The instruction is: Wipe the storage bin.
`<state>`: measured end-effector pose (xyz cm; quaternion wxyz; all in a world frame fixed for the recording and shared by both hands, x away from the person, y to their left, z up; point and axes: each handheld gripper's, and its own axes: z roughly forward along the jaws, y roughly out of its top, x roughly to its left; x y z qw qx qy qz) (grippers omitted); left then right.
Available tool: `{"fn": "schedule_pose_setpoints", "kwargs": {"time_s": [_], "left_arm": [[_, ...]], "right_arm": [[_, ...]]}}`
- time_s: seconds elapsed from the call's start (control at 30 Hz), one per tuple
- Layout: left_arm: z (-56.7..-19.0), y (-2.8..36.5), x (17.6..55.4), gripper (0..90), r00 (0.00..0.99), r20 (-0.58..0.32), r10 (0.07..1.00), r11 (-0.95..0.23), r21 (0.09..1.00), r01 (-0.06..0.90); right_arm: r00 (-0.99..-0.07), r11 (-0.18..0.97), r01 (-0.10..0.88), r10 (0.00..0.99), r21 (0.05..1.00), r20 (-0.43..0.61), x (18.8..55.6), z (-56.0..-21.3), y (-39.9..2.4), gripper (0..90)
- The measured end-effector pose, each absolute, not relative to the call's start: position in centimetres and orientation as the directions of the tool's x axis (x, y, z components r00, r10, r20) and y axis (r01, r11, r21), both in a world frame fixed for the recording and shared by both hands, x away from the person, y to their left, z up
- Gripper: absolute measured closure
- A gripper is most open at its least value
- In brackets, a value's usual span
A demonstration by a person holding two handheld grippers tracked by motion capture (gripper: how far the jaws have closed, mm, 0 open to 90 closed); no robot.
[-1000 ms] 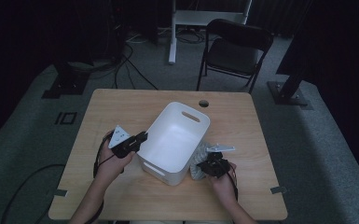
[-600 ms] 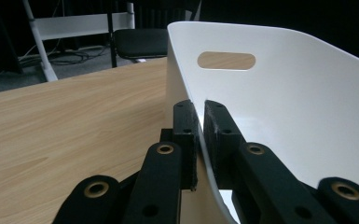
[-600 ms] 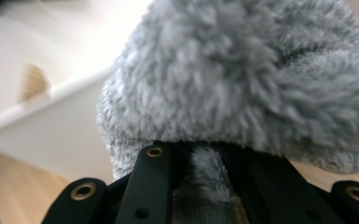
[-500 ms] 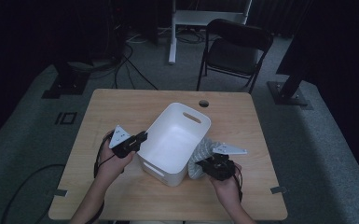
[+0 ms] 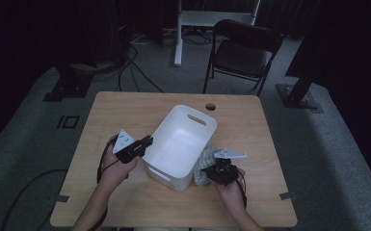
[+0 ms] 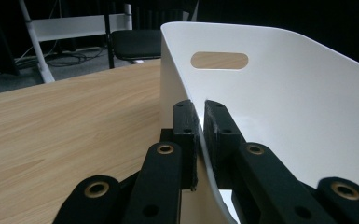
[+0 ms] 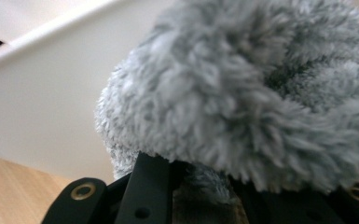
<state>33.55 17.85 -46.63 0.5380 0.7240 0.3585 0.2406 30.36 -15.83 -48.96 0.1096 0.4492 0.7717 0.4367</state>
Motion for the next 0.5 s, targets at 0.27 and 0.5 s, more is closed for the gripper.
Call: {"fn": "schedule_pose_setpoints", "kwargs": {"time_s": [0.27,0.5], "left_arm": [[-46.6,17.8,33.6,82.9,0.621,-0.038,0.783,-0.163,0.951,0.263],[-46.7,17.8,33.5,82.1,0.61,-0.042,0.792,-0.155,0.951,0.267]], "right_arm": [[-0.55,0.225,0.632,0.805,0.742,0.224,31.4,-50.4,-15.8,77.5],[-0.533,0.24,0.677,0.812,0.696,0.238,32.3,-52.1,-15.8,77.5]]}}
